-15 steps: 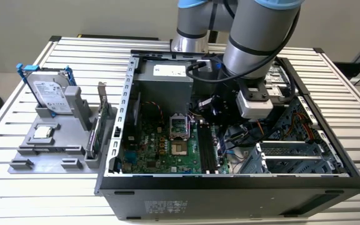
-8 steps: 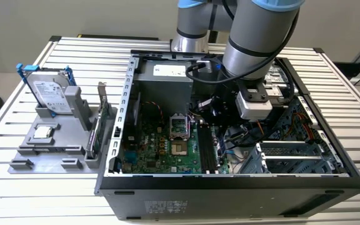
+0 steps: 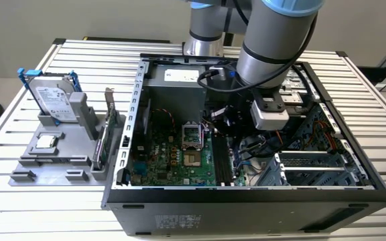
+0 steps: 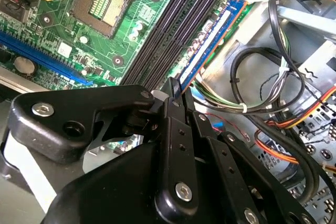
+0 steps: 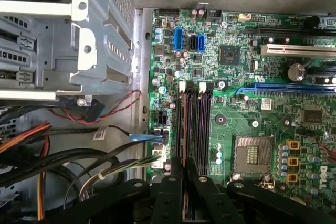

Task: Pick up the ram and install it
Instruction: 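Insert the ram into the slot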

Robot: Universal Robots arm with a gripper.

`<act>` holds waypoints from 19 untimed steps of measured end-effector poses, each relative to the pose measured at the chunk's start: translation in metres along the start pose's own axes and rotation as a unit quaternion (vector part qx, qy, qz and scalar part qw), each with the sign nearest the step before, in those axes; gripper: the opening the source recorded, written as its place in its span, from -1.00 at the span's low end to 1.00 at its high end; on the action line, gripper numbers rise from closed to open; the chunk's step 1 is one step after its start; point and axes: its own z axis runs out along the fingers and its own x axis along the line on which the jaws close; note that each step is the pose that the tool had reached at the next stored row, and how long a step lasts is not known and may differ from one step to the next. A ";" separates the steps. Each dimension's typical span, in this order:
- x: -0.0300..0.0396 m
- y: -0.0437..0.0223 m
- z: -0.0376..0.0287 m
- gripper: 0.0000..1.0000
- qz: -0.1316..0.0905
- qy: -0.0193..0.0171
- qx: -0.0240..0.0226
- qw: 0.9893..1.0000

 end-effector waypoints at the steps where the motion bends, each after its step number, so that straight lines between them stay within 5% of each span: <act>1: -0.0001 -0.0001 0.0017 -1.00 0.000 0.000 -0.001 1.000; 10: 0.0000 -0.0008 0.0134 -1.00 0.000 0.000 -0.012 1.000; 19: 0.0002 -0.0019 0.0238 -1.00 -0.001 0.000 -0.012 1.000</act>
